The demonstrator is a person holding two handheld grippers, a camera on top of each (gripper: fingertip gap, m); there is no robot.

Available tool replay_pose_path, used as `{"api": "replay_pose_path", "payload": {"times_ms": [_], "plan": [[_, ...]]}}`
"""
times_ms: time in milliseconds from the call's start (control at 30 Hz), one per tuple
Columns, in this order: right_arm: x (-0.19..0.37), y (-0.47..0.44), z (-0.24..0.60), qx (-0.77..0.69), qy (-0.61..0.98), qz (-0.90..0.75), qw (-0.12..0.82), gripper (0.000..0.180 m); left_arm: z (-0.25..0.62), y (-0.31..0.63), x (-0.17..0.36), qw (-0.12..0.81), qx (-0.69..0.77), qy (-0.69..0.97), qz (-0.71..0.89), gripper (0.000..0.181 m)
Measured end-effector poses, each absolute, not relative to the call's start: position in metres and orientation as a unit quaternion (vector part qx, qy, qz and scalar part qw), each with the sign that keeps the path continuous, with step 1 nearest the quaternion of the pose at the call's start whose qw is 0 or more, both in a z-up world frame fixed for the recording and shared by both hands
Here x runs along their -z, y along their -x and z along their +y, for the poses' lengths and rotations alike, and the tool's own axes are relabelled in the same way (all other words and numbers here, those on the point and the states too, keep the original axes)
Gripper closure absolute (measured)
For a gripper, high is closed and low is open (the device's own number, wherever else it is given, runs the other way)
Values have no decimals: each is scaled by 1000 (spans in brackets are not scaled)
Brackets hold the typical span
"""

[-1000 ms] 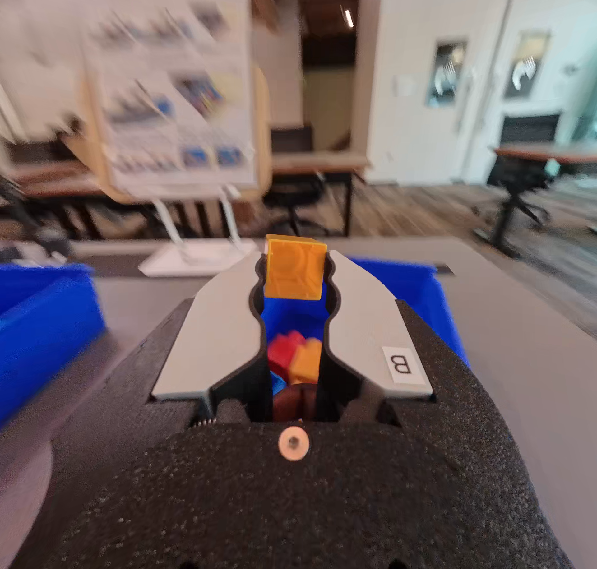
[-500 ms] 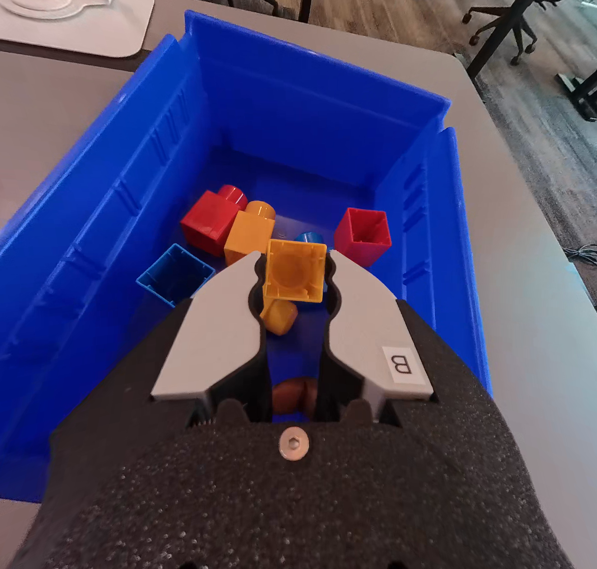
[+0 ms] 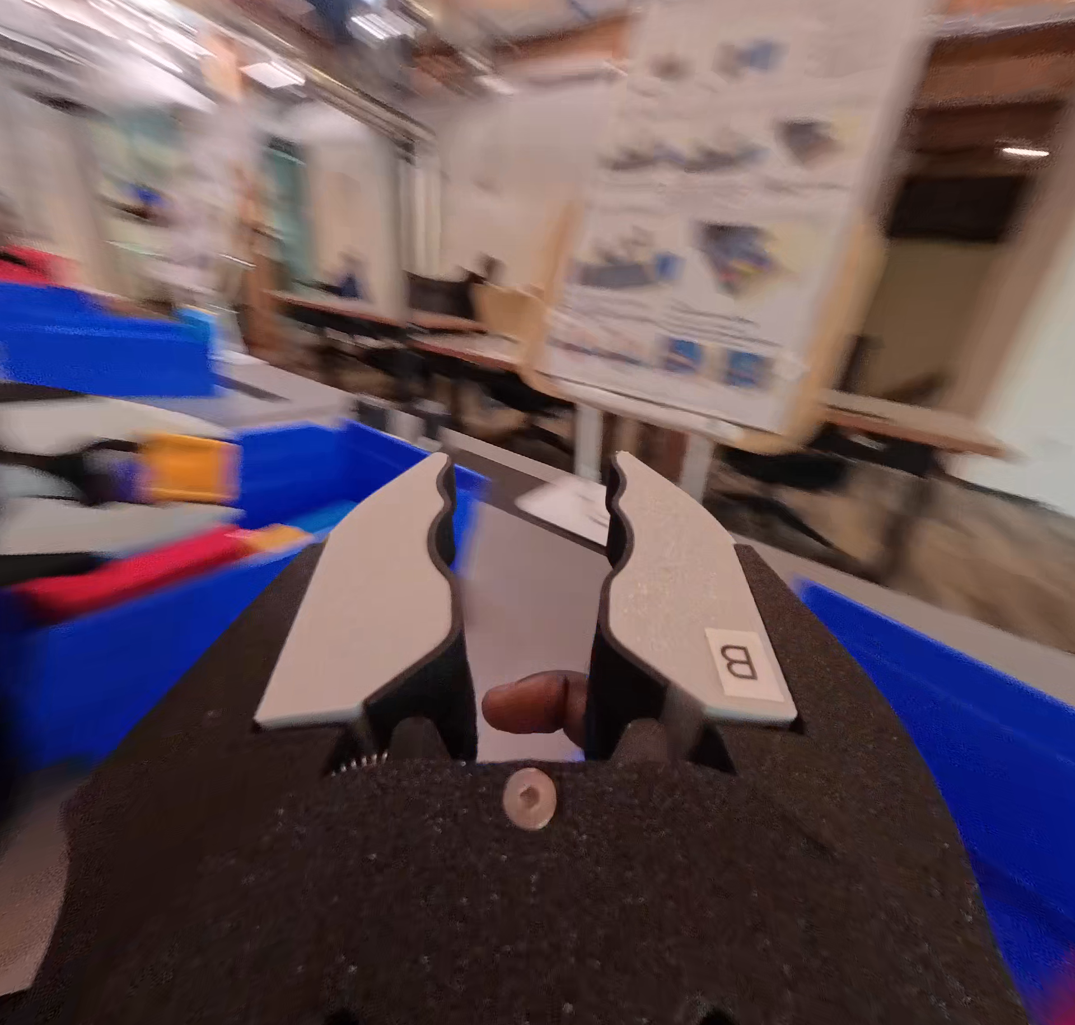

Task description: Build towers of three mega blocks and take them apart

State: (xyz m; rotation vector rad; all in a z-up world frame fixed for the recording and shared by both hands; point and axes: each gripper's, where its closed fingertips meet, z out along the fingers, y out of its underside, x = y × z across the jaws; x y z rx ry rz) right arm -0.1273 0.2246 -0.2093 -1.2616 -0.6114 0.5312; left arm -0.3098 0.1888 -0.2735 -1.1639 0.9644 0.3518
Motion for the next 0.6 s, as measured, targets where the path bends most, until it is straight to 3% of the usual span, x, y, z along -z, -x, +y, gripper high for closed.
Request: {"api": "replay_pose_path", "payload": {"times_ms": [100,300,433,467,600], "plan": [[210,201,180,-363,533,-365,671,130,181,299,273,720,-157,494,461,144],[265,278,154,-384,591,-456,544,116,171,286,274,723,-150,461,492,143],[274,295,146,-416,597,-454,514,128,166,277,275,724,-131,449,507,143],[278,295,148,-400,604,-456,517,139,165,276,275,723,-127,449,510,143],[261,280,159,-373,584,-433,576,145,172,292,268,730,-123,486,465,142]]}}
